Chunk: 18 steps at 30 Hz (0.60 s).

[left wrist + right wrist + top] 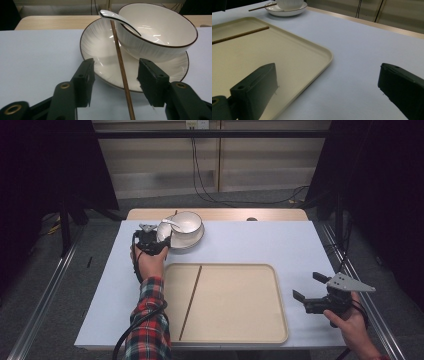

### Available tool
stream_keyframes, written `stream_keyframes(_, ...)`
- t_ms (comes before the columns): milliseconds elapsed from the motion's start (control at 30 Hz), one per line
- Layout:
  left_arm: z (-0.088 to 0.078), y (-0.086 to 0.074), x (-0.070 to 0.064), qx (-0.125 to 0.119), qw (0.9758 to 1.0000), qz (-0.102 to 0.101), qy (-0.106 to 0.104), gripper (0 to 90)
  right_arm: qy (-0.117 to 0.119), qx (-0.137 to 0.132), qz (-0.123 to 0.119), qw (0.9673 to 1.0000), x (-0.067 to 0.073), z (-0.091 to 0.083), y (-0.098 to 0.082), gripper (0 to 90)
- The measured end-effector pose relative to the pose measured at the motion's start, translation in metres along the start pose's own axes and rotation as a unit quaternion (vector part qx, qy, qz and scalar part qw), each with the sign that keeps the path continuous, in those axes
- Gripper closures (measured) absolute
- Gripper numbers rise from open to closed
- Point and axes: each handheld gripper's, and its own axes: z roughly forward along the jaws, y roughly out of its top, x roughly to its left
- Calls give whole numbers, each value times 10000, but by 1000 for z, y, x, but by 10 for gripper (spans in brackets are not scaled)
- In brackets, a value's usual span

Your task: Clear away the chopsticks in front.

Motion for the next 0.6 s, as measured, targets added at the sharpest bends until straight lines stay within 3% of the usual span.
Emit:
stream_keyframes(133,11,2,-1,87,9999,110,18,526,0,12,4,10000,-1,0,-1,18)
stream_keyframes(233,17,4,-3,150,9999,40,-21,582,-1,20,31,10000,-1,0,-1,18)
stream_keyframes(467,29,4,-7,313,9994,154,8,645,18,19,27,10000,-2,0,-2,18)
stream_keyframes(600,35,6,-8,499,9987,107,44,727,18,41,46,10000,-2,0,-3,19)
